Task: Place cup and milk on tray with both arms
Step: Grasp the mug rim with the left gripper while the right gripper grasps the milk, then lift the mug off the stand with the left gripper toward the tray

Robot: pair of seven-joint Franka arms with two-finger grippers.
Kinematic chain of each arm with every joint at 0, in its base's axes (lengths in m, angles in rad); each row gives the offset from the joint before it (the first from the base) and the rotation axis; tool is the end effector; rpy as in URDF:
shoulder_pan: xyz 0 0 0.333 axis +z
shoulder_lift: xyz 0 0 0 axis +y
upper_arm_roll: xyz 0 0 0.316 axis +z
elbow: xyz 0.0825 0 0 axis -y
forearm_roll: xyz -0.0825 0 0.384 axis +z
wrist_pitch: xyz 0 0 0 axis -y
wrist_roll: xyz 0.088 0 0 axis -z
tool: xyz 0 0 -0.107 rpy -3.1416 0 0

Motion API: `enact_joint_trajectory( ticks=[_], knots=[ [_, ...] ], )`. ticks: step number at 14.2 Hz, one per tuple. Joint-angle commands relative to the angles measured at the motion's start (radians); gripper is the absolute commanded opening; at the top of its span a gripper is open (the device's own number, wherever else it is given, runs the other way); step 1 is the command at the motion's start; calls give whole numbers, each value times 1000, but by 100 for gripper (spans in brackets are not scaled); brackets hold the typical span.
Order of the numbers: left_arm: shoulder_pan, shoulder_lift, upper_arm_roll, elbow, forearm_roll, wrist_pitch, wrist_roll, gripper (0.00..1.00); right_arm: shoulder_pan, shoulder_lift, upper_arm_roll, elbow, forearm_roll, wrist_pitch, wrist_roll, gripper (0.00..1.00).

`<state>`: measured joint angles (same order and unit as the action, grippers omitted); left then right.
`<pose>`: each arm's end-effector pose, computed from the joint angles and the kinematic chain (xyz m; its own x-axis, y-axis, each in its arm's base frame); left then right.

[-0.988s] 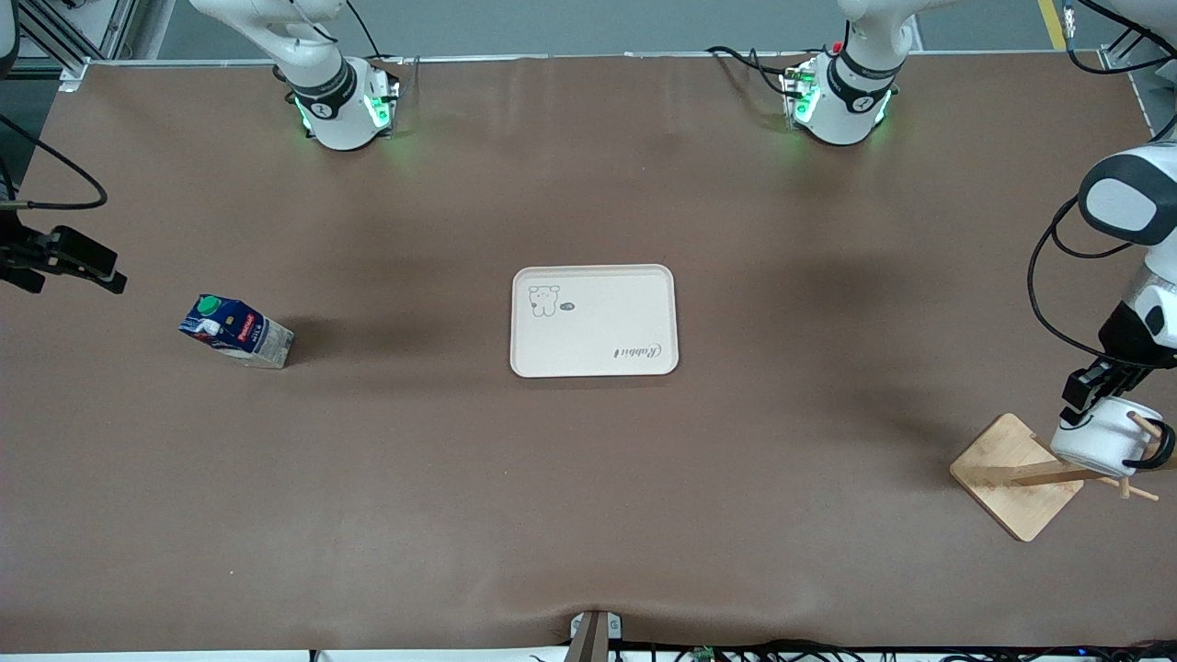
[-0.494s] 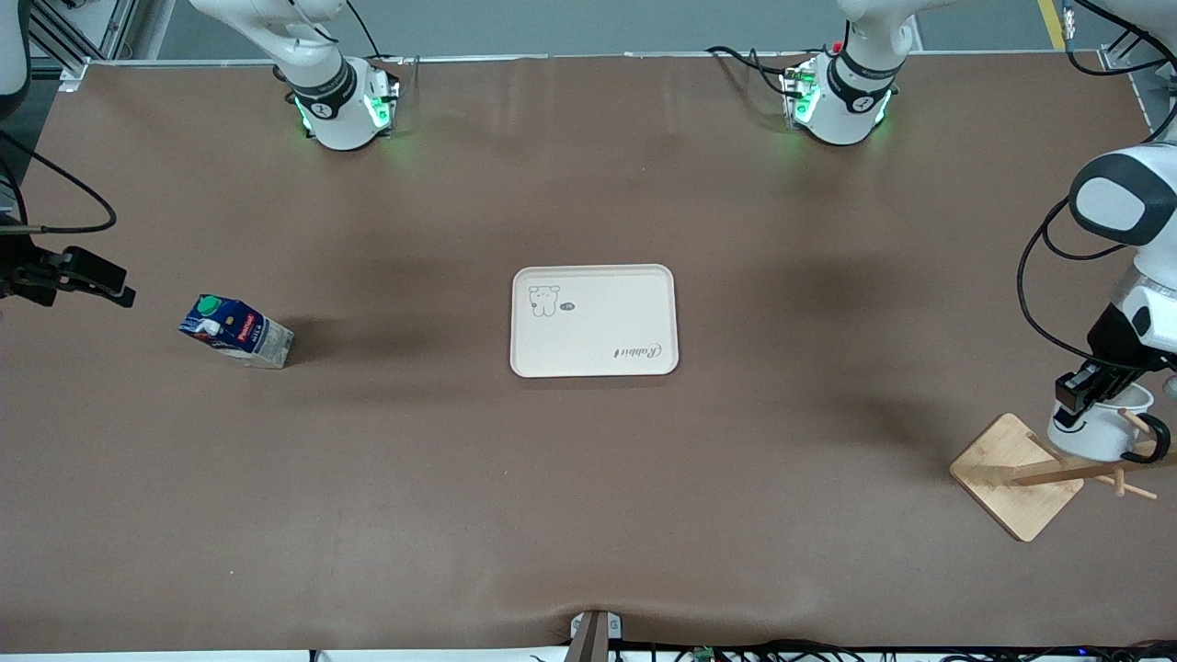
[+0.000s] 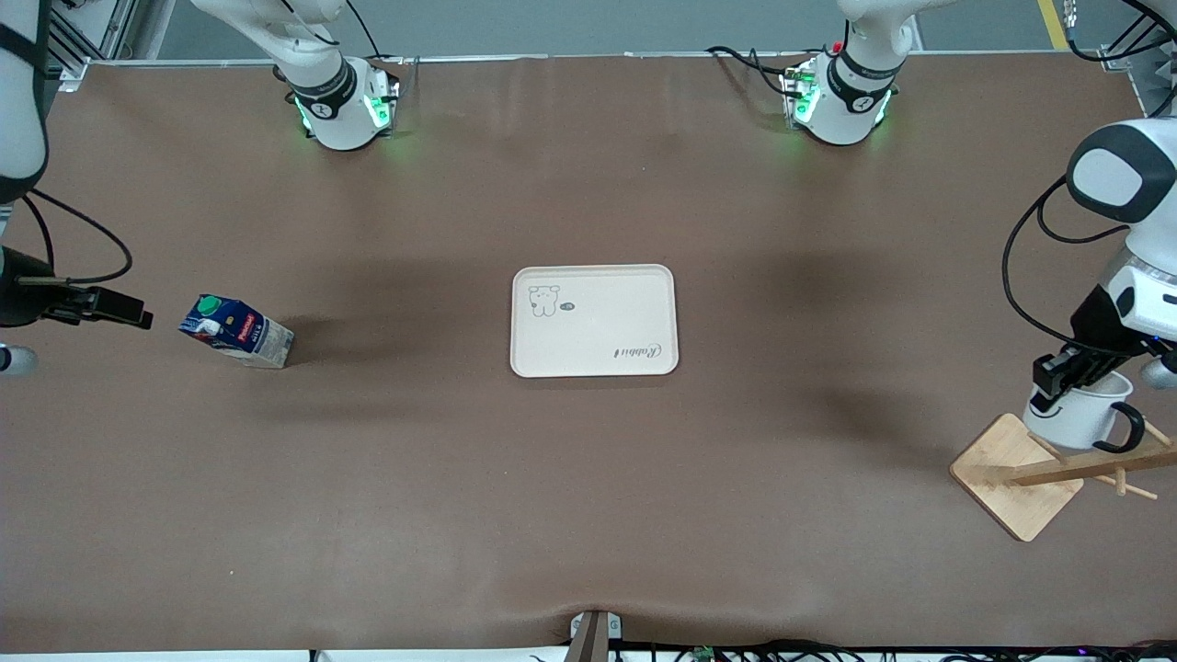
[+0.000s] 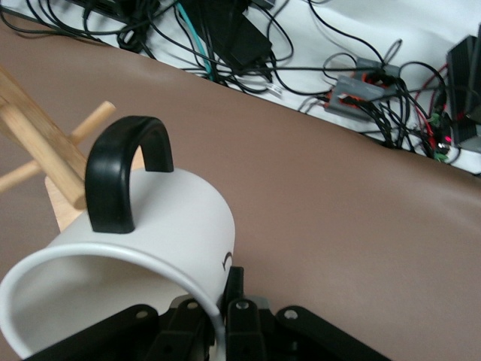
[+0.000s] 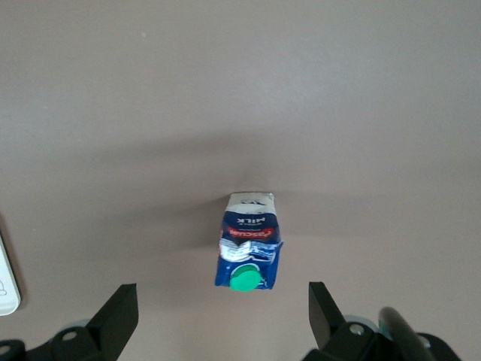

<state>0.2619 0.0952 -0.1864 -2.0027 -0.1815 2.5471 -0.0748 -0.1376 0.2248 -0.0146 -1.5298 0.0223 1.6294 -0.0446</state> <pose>0.6088 0.0512 0.4604 0.8639 0.2966 0.4071 0.2303 -0.9514 0.2045 0.6108 -0.0906 0.5165 0.9864 -0.1076 -0.1239 -0.1114 -0.9935 -0.0242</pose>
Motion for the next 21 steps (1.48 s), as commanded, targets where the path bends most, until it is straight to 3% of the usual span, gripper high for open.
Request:
enact_joint_trajectory(
  ticks=[1,6,10,12,21],
  knots=[
    [7,-43,-30,15,-7,-103,-3,0,-51,42,13,-6,25,-14,3,100],
    [3,-35,-94,110,-7,-368,-26,0,-57,42,12,-131,76,-20,76,100],
    [0,1,-185,120,-6,-422,-130,0,-54,33,10,-191,74,-7,117,100],
    [-19,35,-234,122,-6,-444,-215,0,-53,4,12,-266,74,93,124,100],
    [-338,242,-238,180,82,-446,-685,0,-51,-77,12,-498,74,338,127,100]
  ],
)
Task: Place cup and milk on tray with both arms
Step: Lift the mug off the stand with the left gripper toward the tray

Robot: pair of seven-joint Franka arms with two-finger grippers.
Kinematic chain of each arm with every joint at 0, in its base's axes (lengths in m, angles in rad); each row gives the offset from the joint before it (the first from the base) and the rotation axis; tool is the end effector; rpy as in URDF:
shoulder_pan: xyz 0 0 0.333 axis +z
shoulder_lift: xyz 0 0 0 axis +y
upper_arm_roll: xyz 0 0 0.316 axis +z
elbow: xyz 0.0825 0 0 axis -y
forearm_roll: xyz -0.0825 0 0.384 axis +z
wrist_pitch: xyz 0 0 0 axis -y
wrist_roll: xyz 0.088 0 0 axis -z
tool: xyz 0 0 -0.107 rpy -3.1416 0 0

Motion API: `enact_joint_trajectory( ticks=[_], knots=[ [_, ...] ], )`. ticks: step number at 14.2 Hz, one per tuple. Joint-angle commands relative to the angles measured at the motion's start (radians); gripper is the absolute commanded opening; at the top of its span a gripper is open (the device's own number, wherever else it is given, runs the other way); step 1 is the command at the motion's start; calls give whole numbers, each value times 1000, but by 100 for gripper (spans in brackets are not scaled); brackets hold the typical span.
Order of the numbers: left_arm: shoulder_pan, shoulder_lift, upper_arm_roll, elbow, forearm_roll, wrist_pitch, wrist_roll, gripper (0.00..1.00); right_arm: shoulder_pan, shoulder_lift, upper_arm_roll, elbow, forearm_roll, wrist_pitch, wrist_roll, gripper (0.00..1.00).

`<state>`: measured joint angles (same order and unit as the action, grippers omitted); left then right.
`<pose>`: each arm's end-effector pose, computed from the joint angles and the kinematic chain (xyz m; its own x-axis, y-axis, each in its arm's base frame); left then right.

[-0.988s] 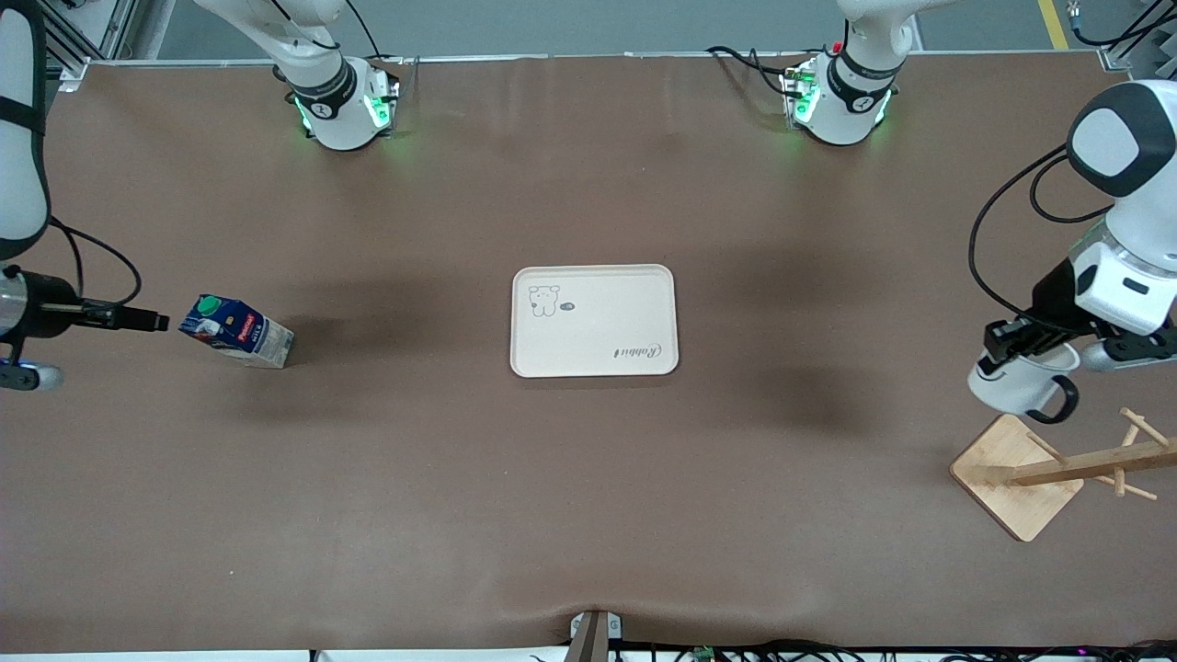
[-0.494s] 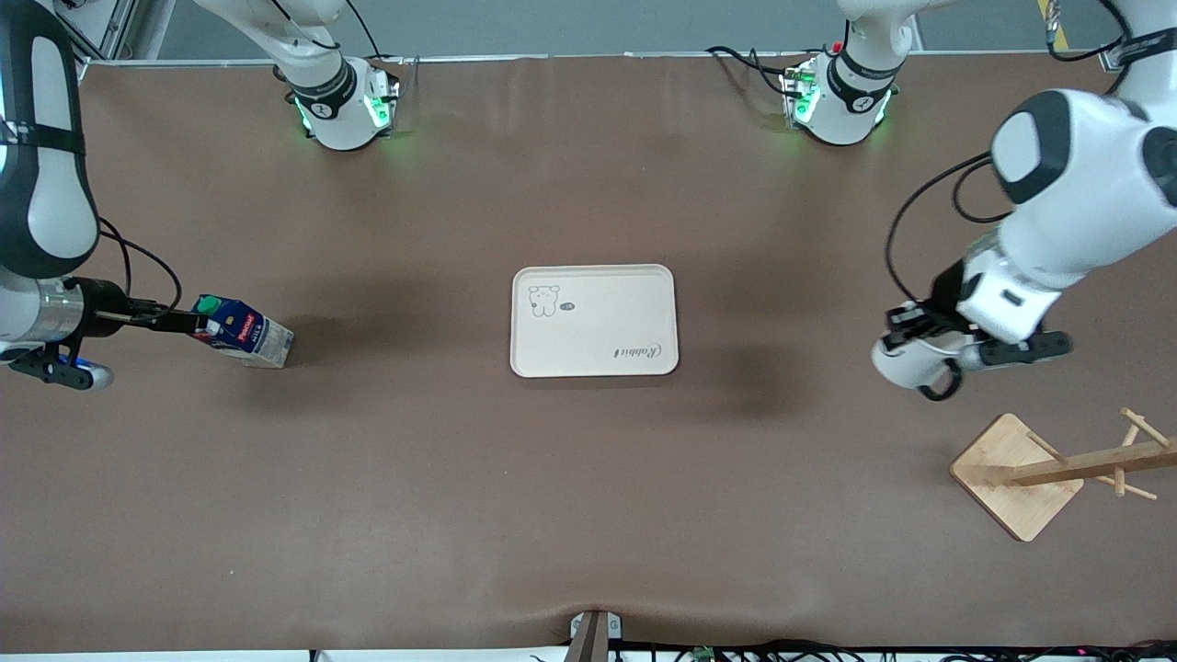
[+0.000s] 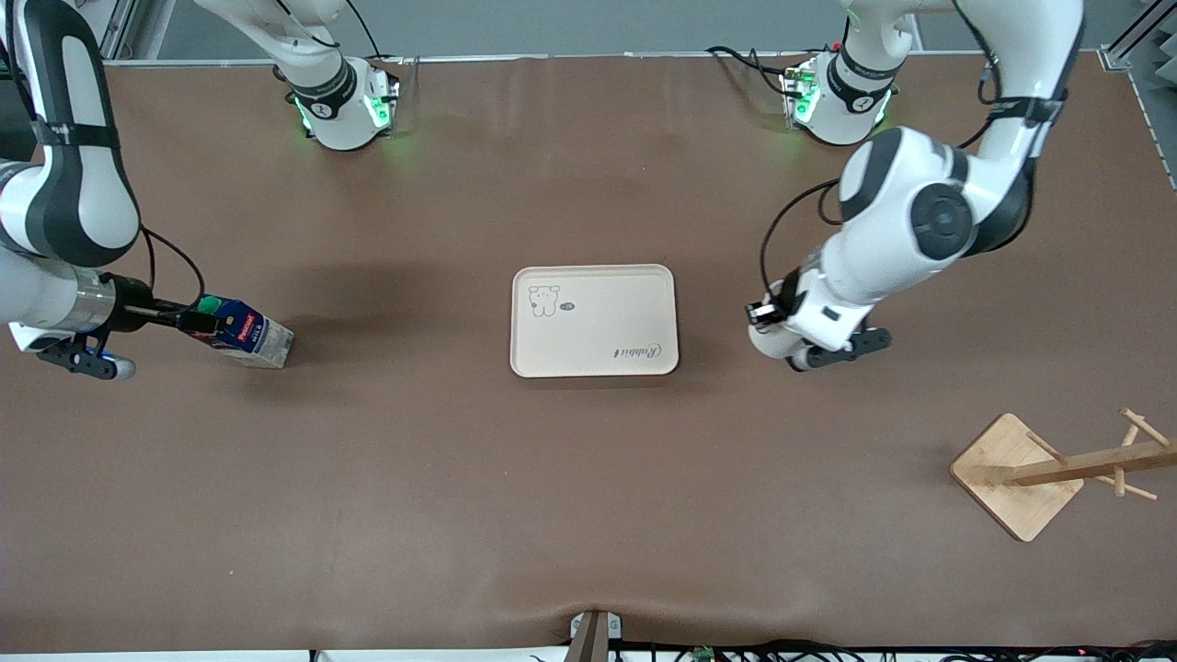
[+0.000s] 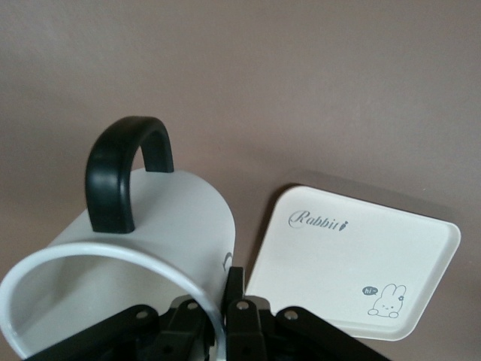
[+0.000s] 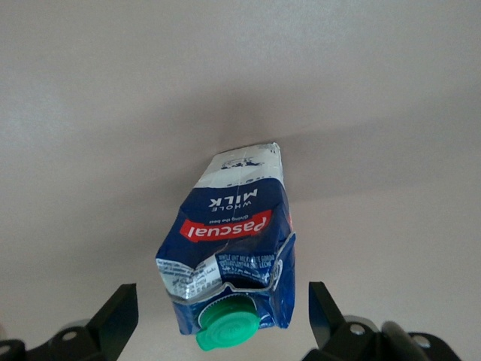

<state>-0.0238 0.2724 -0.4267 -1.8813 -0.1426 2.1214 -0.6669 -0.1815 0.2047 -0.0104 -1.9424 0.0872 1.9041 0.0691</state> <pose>0.5561 -0.2610 0.3781 0.9455 0.2839 -0.1592 0.3093 -0.9361 0.1673 0.5625 -0.1027 0.3607 0.9281 -0.2797 -0.2459 -0.3012 -0.9520 -0.0541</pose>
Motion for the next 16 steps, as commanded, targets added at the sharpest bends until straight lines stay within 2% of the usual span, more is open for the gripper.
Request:
enact_joint_trajectory(
  ticks=[1,2,3,4,7,9,10,11,13,14,16],
  knots=[
    [-83,89,2,66,57,-20,-147,0,-9,-64,7,-107,9,102,14,100],
    [-102,109,2,76,76,-20,-187,0,-10,-67,7,-127,9,115,15,100],
    [-120,132,2,86,90,-18,-216,0,-10,-68,7,-131,9,115,15,95],
    [-143,148,2,90,90,-20,-236,0,-10,-68,7,-135,9,113,15,81],
    [-212,206,3,126,90,-18,-319,0,-12,-68,7,-142,11,122,15,47],
    [-252,249,3,158,92,-17,-380,0,-12,-70,9,-139,9,119,15,39],
    [-267,270,5,178,95,-17,-416,0,-10,-70,7,-135,9,115,14,27],
    [-290,292,8,200,104,-17,-449,0,-7,-71,9,-129,9,110,15,20],
    [-318,341,11,241,129,-17,-491,0,-6,-70,7,-86,9,40,14,12],
    [-327,362,11,260,144,-15,-512,0,-4,-67,9,-46,9,-21,14,0],
    [-341,392,11,280,161,-8,-537,0,-1,-62,9,43,6,-144,12,0]
  ],
)
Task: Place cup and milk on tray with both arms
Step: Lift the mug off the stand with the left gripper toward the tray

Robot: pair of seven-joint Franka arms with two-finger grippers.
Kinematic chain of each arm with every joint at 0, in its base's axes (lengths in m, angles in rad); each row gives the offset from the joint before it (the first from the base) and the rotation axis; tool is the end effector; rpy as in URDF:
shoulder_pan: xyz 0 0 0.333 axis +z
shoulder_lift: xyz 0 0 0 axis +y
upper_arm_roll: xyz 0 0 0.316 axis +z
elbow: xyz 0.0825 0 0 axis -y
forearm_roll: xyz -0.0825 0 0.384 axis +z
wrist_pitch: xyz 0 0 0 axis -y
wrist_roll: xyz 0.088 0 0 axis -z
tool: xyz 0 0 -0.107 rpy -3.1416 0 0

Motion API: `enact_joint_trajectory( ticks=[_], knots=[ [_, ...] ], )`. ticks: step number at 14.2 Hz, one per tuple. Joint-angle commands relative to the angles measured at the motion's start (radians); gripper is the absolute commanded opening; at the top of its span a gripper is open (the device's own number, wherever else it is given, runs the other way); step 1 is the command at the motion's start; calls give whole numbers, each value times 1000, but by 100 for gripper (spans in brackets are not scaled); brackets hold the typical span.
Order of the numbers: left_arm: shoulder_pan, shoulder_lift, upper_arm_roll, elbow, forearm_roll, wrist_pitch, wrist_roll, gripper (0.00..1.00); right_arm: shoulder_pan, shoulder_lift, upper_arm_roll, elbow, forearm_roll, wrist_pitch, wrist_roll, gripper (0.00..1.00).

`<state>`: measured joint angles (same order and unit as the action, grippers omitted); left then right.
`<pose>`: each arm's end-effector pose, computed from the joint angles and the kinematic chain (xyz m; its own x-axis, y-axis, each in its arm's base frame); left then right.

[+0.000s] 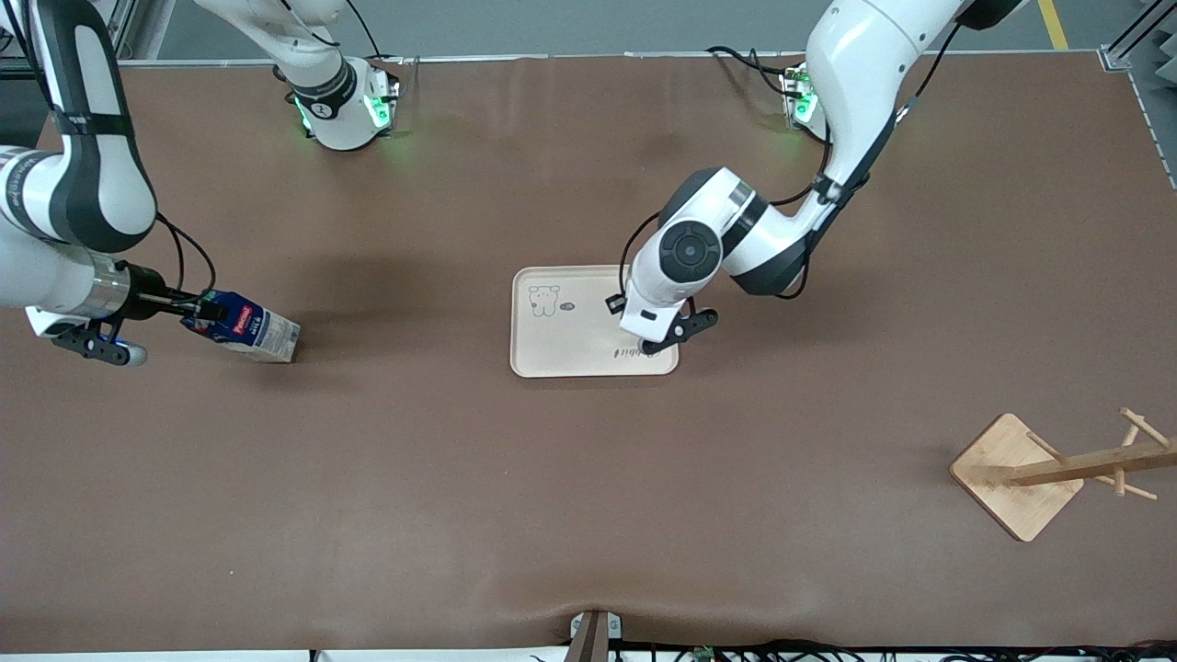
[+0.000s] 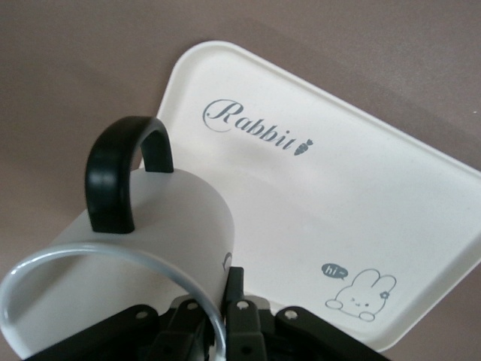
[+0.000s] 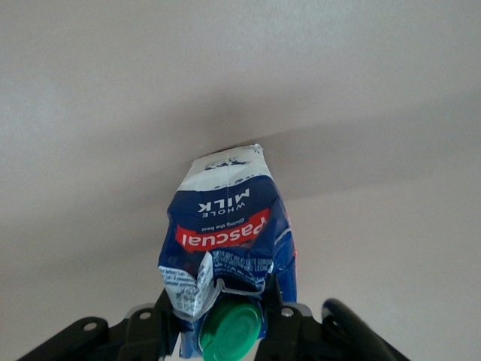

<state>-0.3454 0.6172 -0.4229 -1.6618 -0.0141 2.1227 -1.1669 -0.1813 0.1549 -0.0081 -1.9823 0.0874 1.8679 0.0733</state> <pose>0.5024 -0.4426 0.2671 0.8601 0.4314 -0.2722 0.4470 -0.8945 -0.0052 0.5464 -0.0978 0.3697 0.9217 -0.2772 -0.2715 -0.3018 -0.9519 -0.0527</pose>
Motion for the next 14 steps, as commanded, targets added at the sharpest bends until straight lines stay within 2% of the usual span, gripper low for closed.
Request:
enact_joint_trajectory(
  ticks=[1,5,9,11,13,14],
  knots=[
    [-23,55,7,68,37,-9,-43,0,-1,-9,7,123,5,-175,11,0],
    [-46,82,13,71,39,14,-48,0,6,-8,8,213,-2,-223,11,0],
    [-50,107,13,71,65,23,-74,0,71,-6,8,333,-17,-375,10,0],
    [-50,110,19,71,65,23,-74,15,91,-6,8,358,-32,-381,10,0],
    [-58,119,32,71,66,23,-74,25,105,-6,10,370,-32,-380,11,0],
    [-58,119,35,71,66,23,-74,35,121,-6,10,375,-31,-381,19,0]
  ],
)
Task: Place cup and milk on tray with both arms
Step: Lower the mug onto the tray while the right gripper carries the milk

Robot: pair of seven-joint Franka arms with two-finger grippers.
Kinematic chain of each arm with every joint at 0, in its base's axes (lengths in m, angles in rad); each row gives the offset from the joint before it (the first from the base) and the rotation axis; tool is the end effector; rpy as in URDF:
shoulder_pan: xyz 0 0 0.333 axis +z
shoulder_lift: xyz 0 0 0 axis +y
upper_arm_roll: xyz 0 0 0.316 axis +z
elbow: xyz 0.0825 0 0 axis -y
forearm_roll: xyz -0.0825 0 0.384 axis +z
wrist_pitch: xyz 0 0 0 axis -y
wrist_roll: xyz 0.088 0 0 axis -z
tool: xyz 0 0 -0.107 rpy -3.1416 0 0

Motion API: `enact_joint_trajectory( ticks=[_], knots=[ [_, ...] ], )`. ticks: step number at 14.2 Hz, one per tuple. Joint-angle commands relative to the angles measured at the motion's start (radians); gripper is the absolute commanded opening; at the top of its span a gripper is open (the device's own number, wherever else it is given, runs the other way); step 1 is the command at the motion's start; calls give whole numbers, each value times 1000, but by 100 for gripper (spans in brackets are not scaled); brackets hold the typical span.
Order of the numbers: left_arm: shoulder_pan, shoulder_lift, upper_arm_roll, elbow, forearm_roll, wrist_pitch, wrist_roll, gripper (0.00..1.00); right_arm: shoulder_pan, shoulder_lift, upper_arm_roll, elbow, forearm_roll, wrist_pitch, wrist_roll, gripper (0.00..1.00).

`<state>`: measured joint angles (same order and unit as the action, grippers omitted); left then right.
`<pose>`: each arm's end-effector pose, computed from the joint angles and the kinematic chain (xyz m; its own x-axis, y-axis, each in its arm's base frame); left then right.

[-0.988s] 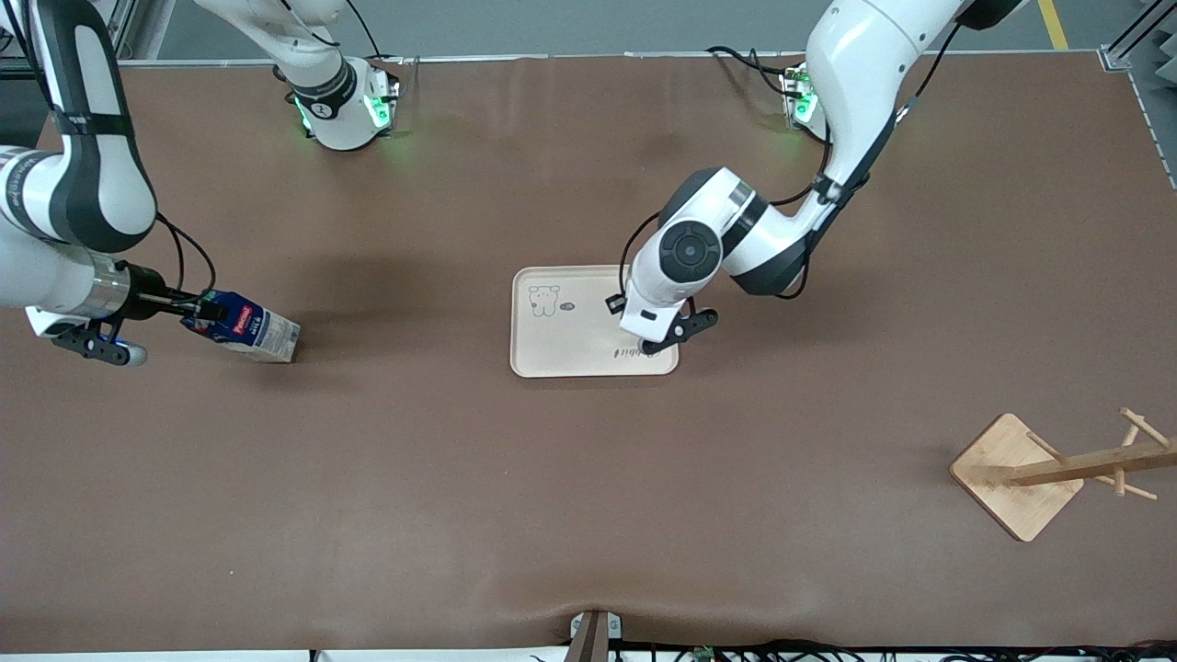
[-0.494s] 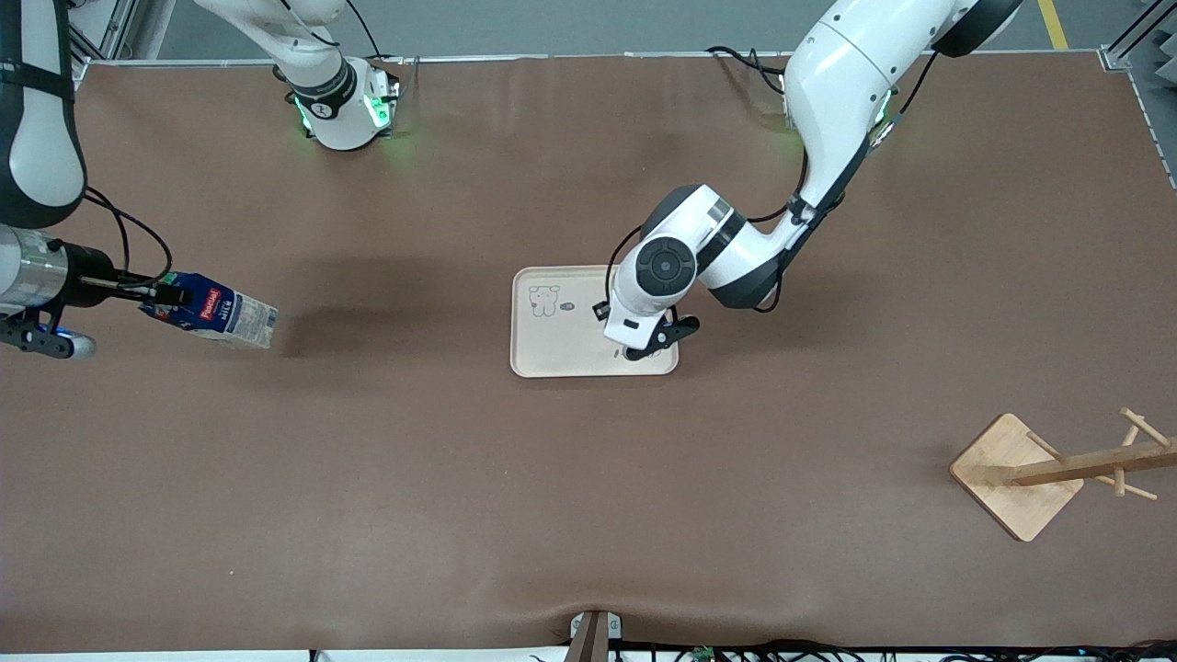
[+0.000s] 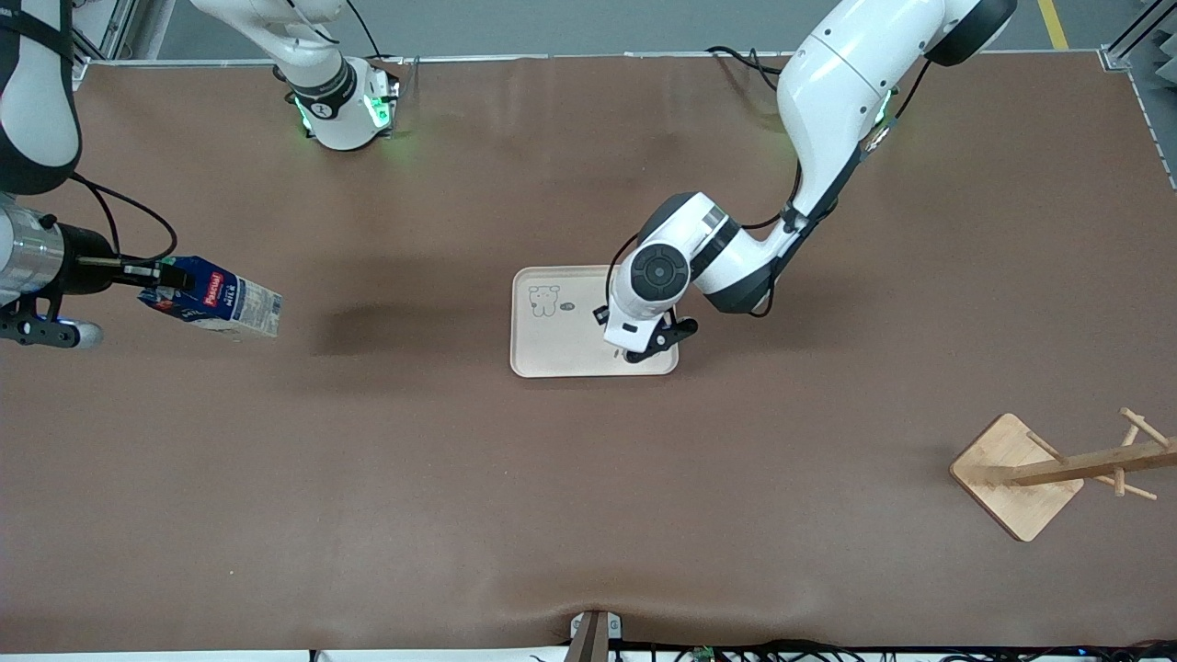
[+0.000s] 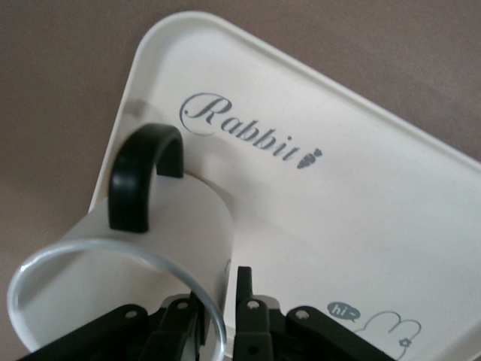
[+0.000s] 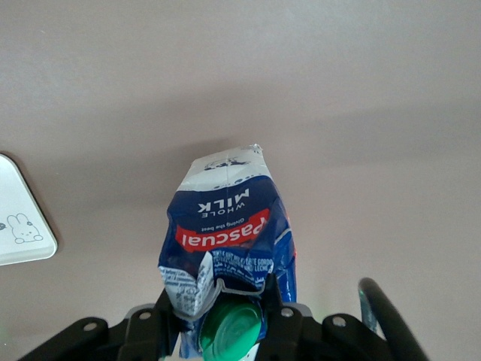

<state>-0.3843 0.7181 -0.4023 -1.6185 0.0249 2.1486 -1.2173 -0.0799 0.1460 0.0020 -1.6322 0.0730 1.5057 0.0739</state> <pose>0.5007 -0.4549 0.2197 0.8465 0.4573 -0.2726 0.4631 -0.8851 -0.0467 0.5753 -0.0367 0.5089 0.9511 -0.1433 -0.2735 -0.1633 -0.9852 -0.0516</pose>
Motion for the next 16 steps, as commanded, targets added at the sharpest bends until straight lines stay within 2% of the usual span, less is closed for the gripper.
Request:
enact_joint_trajectory(
  ticks=[1,3,5,9,13,16],
  knots=[
    [-19,17,14,28,27,-3,-22,59,41,1,1,28,-15,-19,52,0],
    [-19,11,20,32,39,-3,-19,100,106,1,1,28,-13,-25,133,0],
    [-15,0,20,55,96,-7,-25,100,161,1,3,29,-1,-35,182,0],
    [16,-46,26,69,101,-62,-19,100,281,3,3,40,31,-13,322,0],
    [97,-159,26,71,102,-110,-4,100,413,39,1,35,103,80,365,0],
    [156,-239,28,72,115,-147,15,100,523,52,1,17,116,155,599,0]
  ],
)
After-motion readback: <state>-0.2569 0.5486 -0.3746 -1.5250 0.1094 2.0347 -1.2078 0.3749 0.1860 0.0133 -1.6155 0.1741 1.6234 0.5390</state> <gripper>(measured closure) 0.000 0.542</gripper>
